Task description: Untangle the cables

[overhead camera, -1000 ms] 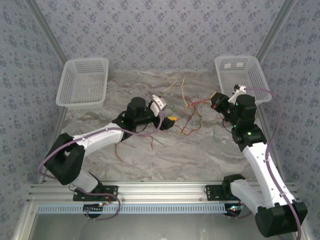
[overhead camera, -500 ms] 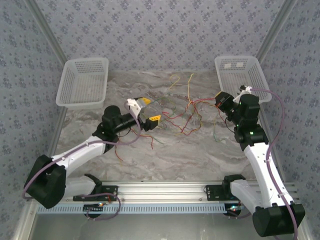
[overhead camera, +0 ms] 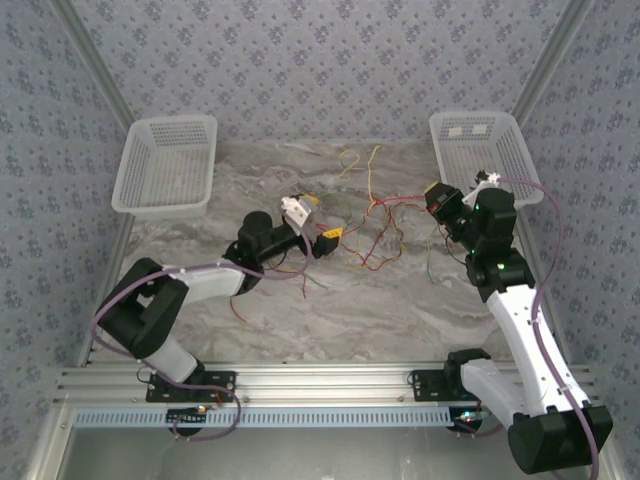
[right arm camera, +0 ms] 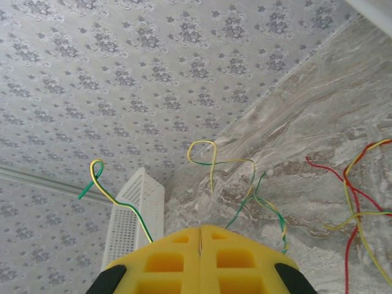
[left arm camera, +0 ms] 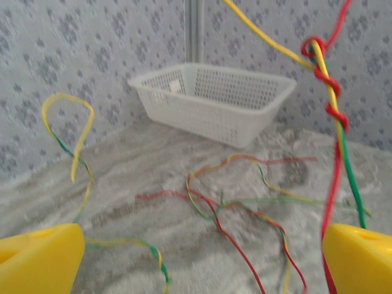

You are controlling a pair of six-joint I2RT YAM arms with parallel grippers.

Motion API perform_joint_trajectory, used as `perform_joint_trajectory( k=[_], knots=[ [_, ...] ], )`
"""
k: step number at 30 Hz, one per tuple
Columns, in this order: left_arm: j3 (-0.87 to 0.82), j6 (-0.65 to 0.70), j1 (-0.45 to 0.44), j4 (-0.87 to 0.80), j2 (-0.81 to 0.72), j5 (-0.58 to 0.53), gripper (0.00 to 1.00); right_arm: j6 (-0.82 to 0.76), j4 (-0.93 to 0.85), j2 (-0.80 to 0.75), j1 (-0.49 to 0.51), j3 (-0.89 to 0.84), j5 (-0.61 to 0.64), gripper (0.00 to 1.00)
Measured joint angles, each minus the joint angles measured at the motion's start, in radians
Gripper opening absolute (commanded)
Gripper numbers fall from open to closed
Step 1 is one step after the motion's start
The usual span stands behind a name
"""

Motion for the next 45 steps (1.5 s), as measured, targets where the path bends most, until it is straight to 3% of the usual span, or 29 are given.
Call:
perform_joint_trajectory(
  k=[3, 4, 5, 6, 7, 13, 14, 18, 21, 26, 29, 34, 39, 45],
  knots=[
    [0.061, -0.023, 0.0, 0.062, 0.047, -0.005, 0.64, 0.012, 0.017, 0.0, 0.012, -0.015, 0.0, 0.0],
    [0.074, -0.031, 0.0, 0.078, 0.06, -0.004, 0.48, 0.016, 0.021, 0.0, 0.015, -0.021, 0.0, 0.0],
    [0.082, -0.043, 0.0, 0.093, 0.071, 0.0, 0.24, 0.019, 0.022, 0.0, 0.018, -0.028, 0.0, 0.0],
    [0.087, -0.048, 0.0, 0.103, 0.08, 0.005, 0.08, 0.023, 0.023, 0.0, 0.019, -0.035, 0.0, 0.0],
    [0.089, -0.054, 0.0, 0.108, 0.086, 0.009, 0.0, 0.024, 0.023, 0.0, 0.019, -0.04, -0.001, 0.0],
    [0.089, -0.068, 0.0, 0.085, 0.085, 0.022, 0.0, 0.005, -0.01, -0.016, 0.017, -0.047, 0.026, 0.0],
    [0.089, -0.069, 0.0, 0.067, 0.077, 0.022, 0.0, -0.01, -0.021, -0.023, 0.017, -0.045, 0.031, 0.05],
    [0.089, -0.056, 0.0, -0.051, -0.002, 0.022, 0.0, -0.098, -0.109, -0.029, 0.012, 0.003, 0.056, 0.62],
    [0.091, -0.019, 0.001, -0.145, -0.081, 0.021, 0.0, -0.192, -0.166, -0.053, 0.004, 0.056, 0.083, 0.76],
    [0.106, 0.057, 0.0, -0.269, -0.169, 0.006, 0.0, -0.313, -0.203, -0.151, -0.018, 0.114, 0.095, 0.78],
    [0.106, 0.081, 0.0, -0.308, -0.179, -0.01, 0.0, -0.326, -0.198, -0.154, -0.032, 0.165, 0.035, 0.79],
    [0.106, 0.09, -0.001, -0.337, -0.178, -0.047, 0.0, -0.232, -0.198, -0.006, -0.008, 0.262, -0.073, 0.74],
    [0.108, 0.083, -0.006, -0.336, -0.168, -0.095, 0.0, -0.153, -0.254, 0.063, 0.097, 0.174, -0.068, 0.75],
    [0.119, 0.071, -0.015, -0.331, -0.124, -0.122, 0.0, -0.111, -0.273, 0.087, 0.114, 0.114, -0.076, 0.75]
  ],
)
